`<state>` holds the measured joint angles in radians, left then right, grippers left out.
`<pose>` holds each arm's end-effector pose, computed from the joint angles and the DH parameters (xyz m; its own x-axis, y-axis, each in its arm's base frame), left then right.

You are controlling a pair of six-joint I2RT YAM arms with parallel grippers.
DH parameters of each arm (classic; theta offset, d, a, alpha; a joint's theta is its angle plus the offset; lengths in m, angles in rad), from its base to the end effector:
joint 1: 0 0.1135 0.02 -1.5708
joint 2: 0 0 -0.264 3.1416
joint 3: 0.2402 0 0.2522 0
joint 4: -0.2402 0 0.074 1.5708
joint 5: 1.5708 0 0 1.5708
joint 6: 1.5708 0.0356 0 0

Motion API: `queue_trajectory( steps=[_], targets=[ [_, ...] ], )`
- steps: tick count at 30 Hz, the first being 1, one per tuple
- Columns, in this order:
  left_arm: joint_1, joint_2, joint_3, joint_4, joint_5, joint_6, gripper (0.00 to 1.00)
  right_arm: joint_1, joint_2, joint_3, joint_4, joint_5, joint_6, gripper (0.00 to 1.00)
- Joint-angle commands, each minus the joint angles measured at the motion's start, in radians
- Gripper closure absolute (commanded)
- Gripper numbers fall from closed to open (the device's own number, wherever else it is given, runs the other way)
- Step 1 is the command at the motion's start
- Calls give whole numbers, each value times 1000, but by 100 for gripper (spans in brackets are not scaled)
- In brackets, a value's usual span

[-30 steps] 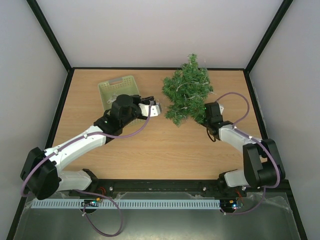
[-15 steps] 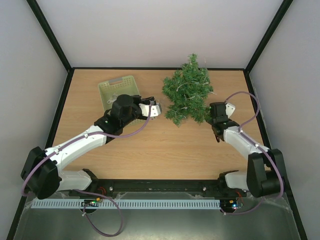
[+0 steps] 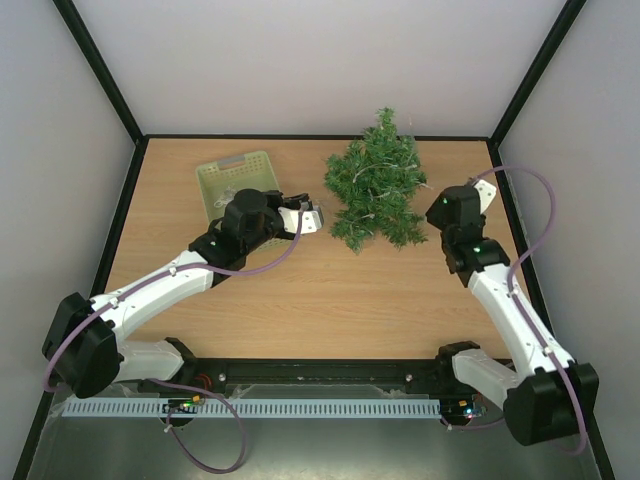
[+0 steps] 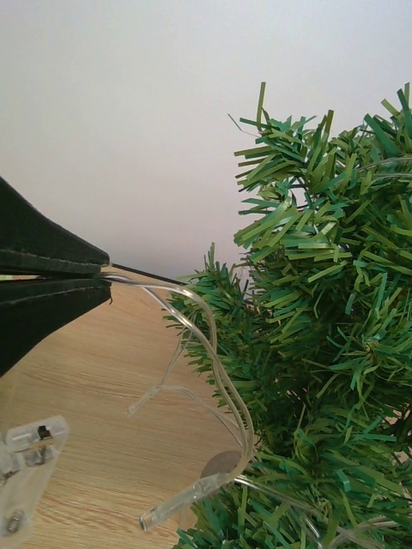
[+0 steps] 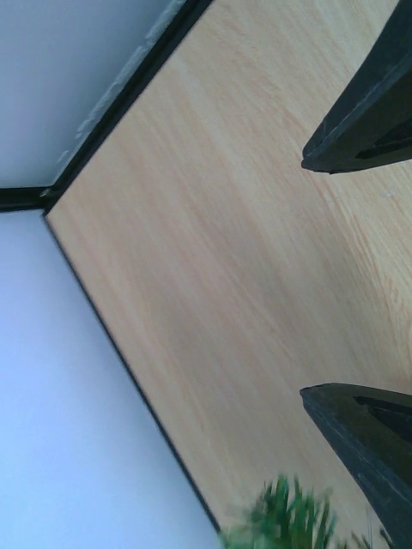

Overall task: Decorate the small christmas tree
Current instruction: Wrap the decoration item around the Christmas tree.

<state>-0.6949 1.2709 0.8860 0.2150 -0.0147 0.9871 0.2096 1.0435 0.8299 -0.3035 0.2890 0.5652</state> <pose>0.2305 -0.1914 0.3108 0.4534 0.7083 -0.5411 0.4551 0.3380 0.8238 0.2303 0.0386 0.2949 -0.3854 0.4429 -0.8095 0.2952 0.8904 0.3466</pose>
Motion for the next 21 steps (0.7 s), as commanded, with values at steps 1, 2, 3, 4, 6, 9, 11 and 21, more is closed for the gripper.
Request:
queue_trajectory(
  steps=[1, 2, 3, 4, 6, 9, 11, 21],
  targets=[
    [8, 5, -5, 26, 22, -9, 98, -3, -77, 78, -59, -53, -114, 36],
    [8, 5, -4, 26, 23, -11, 98, -4, -91, 96, -57, -97, -155, 37],
    [8, 4, -4, 26, 24, -11, 98, -3, -111, 110, -46, -152, -193, 38],
    [8, 4, -4, 26, 25, -13, 98, -2, -135, 117, -31, -218, -222, 39],
    [8, 4, -5, 24, 28, -15, 98, 2, -203, 120, 33, -359, -248, 43],
    [8, 4, -8, 29, 32, -21, 98, 38, -258, 107, 146, -577, -237, 50],
    [8, 4, -7, 29, 38, -27, 98, 82, -247, 107, 196, -671, -241, 52],
    [11, -22, -12, 27, 85, -32, 98, 464, -98, 90, 250, -647, -607, 54]
  ],
)
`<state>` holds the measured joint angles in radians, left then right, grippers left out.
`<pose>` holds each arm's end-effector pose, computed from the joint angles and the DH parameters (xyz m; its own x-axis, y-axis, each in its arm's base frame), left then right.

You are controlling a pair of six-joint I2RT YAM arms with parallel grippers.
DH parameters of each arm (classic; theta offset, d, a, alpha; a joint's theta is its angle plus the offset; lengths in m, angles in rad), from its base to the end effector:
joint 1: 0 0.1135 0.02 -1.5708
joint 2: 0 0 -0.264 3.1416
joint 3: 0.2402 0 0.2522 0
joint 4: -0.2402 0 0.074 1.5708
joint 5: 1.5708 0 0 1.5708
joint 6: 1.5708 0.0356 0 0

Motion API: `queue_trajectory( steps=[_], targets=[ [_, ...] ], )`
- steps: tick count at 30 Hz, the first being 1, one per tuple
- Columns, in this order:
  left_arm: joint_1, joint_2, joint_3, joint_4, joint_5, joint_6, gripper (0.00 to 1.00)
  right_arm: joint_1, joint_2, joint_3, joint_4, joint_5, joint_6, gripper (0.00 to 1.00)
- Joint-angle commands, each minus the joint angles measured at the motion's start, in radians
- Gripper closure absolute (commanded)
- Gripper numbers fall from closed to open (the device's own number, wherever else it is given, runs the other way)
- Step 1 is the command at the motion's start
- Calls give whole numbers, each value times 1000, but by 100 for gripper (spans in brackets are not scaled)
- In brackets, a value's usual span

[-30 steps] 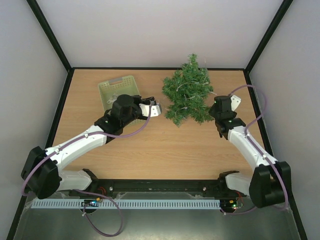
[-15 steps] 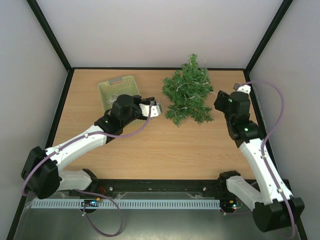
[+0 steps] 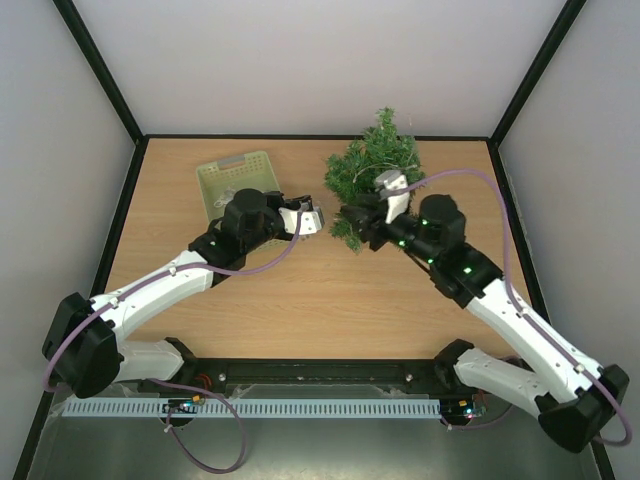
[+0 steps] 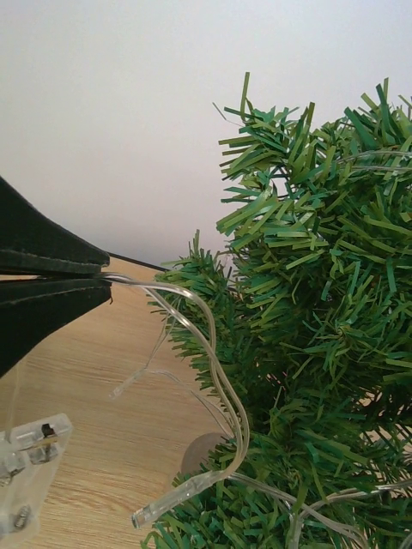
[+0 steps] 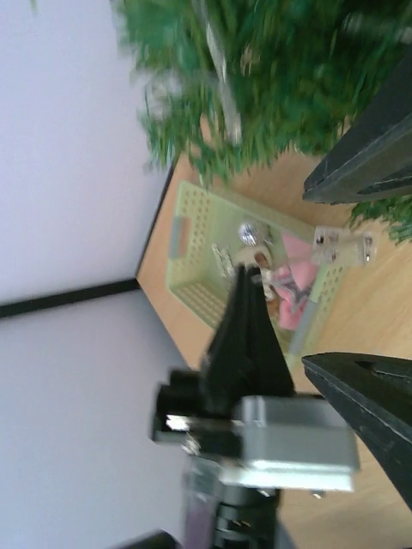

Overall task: Decorate the small christmas tree
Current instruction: Wrap the decoration item around the Christmas tree.

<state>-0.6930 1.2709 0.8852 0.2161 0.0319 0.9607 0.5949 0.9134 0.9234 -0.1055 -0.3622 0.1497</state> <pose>0.2297 -0.1922 0.3107 0.4688 0.6755 -0.5691 0.4861 0.3407 0.8048 0.1667 0.1280 0.3747 -0.1998 0.0332 -0.9793 -0.7953 0.5783 0.1819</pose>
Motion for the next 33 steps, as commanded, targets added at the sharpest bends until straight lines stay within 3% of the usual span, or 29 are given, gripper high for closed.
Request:
queue_trajectory(
  steps=[1, 6, 11, 30, 33],
  targets=[
    [9, -24, -12, 26, 40, -5, 98, 86, 46, -1, 56, 7, -222, 54],
    [16, -36, -20, 32, 52, -1, 98, 87, 95, -31, 99, -8, -420, 57],
    [20, -39, -23, 34, 57, -2, 98, 88, 175, -4, 93, -1, -499, 58],
    [23, -43, -35, 44, 66, 0, 98, 87, 378, 150, 56, -27, -583, 63],
    [24, -44, -37, 48, 69, -2, 98, 89, 376, 145, 57, -21, -591, 71]
  ],
)
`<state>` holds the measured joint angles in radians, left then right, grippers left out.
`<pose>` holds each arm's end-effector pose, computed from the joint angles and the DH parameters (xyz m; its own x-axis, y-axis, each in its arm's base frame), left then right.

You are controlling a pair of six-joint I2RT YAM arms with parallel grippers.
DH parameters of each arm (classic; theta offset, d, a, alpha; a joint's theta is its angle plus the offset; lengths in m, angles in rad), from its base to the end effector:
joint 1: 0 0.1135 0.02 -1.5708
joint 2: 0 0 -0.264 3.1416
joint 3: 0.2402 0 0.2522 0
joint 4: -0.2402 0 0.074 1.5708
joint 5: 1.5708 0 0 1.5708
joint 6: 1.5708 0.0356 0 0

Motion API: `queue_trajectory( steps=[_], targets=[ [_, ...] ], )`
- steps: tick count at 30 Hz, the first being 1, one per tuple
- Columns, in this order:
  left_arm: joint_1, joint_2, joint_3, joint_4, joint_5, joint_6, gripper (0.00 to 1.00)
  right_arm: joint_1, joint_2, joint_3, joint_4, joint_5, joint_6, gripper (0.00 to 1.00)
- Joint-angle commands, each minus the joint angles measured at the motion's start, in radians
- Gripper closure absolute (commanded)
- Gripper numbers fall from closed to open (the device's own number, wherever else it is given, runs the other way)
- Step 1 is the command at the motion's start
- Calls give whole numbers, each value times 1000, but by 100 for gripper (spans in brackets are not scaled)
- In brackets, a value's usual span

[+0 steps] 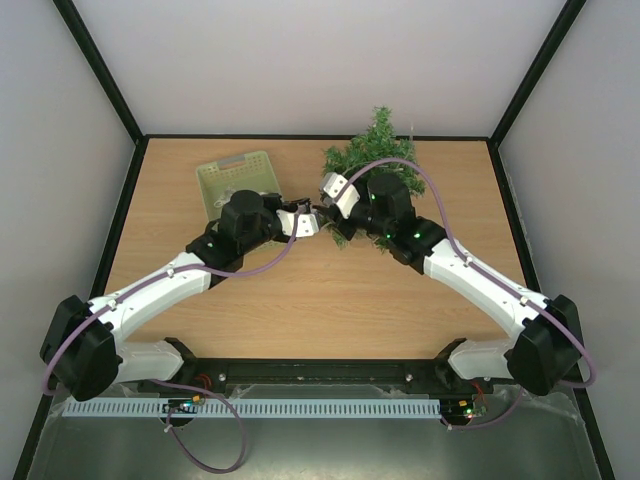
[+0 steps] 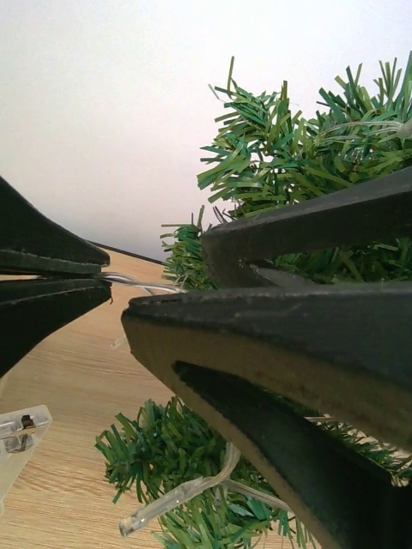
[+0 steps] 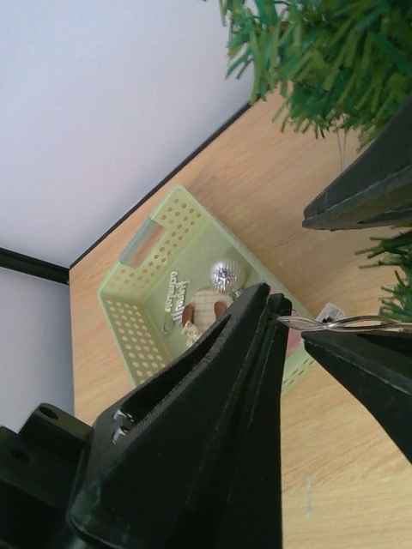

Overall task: Decorate the small christmas tree
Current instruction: Wrap the decoration item around the Christmas tree.

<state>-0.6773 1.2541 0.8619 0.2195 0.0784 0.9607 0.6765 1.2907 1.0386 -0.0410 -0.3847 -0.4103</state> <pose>0.2281 -0.1870 0.3074 0.4846 0.6588 -0.5755 0.5022 0.3291 0.7997 0.2268 0.1993 0.3333 0.1366 -0.3645 -0.9211 -0.8789 0.3844 -0.2824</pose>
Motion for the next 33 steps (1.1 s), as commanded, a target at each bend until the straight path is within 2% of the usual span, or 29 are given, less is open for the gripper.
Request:
queue_trajectory(
  steps=[1, 4, 6, 10, 13, 15, 18, 21, 22, 24, 29, 33],
  targets=[
    [8, -27, -14, 48, 23, -4, 98, 7, -3, 28, -6, 4, -33, 77],
    [8, -31, -14, 51, 23, -16, 98, 7, -12, 9, 17, 14, -35, 97],
    [8, -38, -16, 51, 21, -49, 95, 7, -26, -11, 35, 9, -45, 98],
    [16, -71, -13, 48, 9, -231, 70, 7, -47, -43, 62, -5, -58, 98],
    [19, -111, -18, 36, 53, -424, 46, 8, -51, -46, 64, -19, -65, 98],
    [19, -144, -26, 35, 76, -547, 38, 7, -53, -44, 64, -19, -69, 98],
    [21, -173, -25, 49, -2, -839, 35, 7, -56, -44, 67, -22, -73, 98],
    [22, -182, 27, -34, -120, -1189, 34, 7, -63, -49, 77, -32, -70, 98],
    [24, -182, 45, -61, -113, -1338, 35, 7, -65, -50, 78, -35, -69, 98],
    [24, -188, 55, -79, -82, -1540, 36, 7, -69, -49, 75, -40, -68, 98],
    [25, -209, -33, 10, -45, -2066, 38, 7, -78, -45, 76, -51, -66, 98],
    [25, -152, -51, -26, 24, -2365, 36, 7, -85, -46, 71, -60, -65, 98]
  ],
)
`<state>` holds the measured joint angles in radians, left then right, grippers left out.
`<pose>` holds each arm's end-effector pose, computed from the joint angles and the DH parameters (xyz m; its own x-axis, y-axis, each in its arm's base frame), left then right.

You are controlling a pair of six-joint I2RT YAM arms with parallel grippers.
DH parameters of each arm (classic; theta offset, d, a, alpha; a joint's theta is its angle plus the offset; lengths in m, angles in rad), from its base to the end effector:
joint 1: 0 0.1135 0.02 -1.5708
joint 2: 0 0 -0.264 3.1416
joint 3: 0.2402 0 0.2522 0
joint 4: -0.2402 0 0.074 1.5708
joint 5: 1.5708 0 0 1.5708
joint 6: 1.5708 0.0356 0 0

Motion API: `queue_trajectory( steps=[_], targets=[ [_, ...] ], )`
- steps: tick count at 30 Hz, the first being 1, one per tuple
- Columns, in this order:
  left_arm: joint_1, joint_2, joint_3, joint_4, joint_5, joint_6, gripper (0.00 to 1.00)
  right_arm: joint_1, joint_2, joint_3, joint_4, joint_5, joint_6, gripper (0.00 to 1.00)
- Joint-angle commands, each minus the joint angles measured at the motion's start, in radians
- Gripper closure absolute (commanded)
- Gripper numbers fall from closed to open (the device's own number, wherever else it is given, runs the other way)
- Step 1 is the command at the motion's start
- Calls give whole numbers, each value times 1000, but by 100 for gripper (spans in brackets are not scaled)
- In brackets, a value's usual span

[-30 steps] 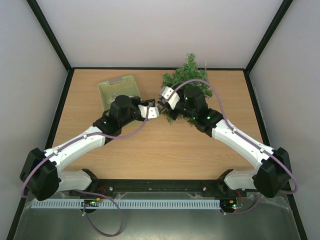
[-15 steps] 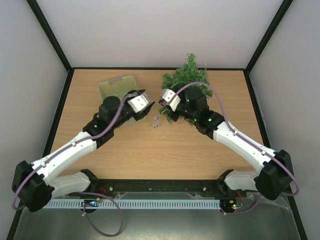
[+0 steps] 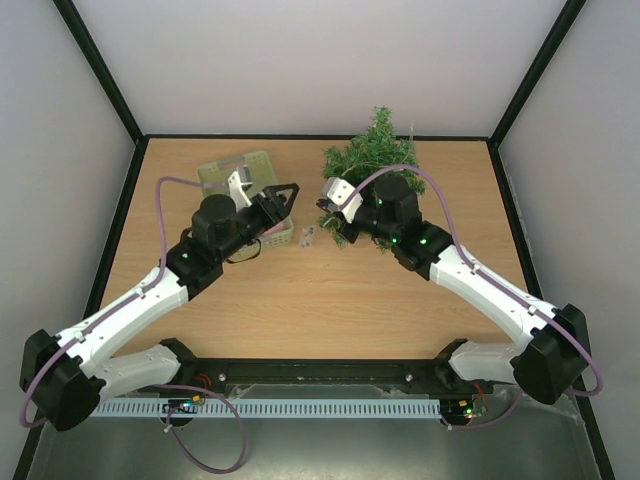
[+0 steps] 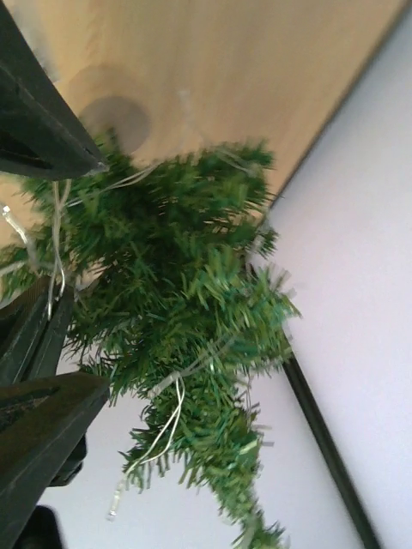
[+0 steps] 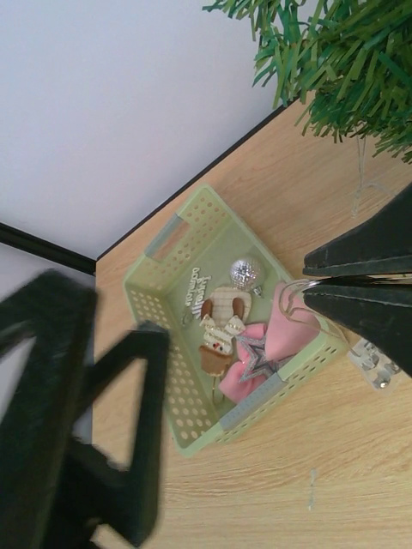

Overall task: Decorate the small christmas tree
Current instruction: Wrap the decoration item around the Christmas tree.

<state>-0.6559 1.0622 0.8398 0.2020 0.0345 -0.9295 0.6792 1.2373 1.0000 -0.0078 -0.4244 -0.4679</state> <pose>0.1999 -0.1554 0.3463 -0.5200 -0.6104 -0.5976 0.3680 0.4712 -0.8016 0.2157 0.1930 0.3379 0.2298 -0.3427 -0.9109 -0.8735 0.3401 -0.3484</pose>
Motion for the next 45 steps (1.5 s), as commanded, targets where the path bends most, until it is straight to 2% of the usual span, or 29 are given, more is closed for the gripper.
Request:
queue_trajectory(
  steps=[1, 4, 10, 15, 22, 26, 31, 37, 45],
  targets=[
    [4, 56, -37, -11, 93, -533, 36, 5, -32, -6, 35, -21, -8, 98],
    [0, 93, -52, -41, 143, -671, 35, 5, -36, -8, 28, -28, -8, 98],
    [-11, 100, -73, -169, 96, -860, 30, 5, -38, -11, 23, -43, -9, 98],
    [-13, 79, -179, -133, 67, -1051, 28, 6, -37, -12, 28, -56, -5, 98],
    [-16, 127, -245, -23, 71, -1226, 26, 13, -24, -14, 53, -67, 6, 98],
    [-16, 200, -269, 102, 100, -1281, 25, 15, -22, -11, 41, -66, 0, 98],
    [-16, 274, -225, 133, 110, -1290, 25, 17, -25, -13, 40, -69, 2, 98],
    [-19, 310, -175, 135, 115, -1317, 26, 20, -19, -17, 42, -86, 3, 98],
    [-41, 298, -130, 45, 109, -1325, 26, 22, -17, -27, 55, -84, 6, 98]
  ],
)
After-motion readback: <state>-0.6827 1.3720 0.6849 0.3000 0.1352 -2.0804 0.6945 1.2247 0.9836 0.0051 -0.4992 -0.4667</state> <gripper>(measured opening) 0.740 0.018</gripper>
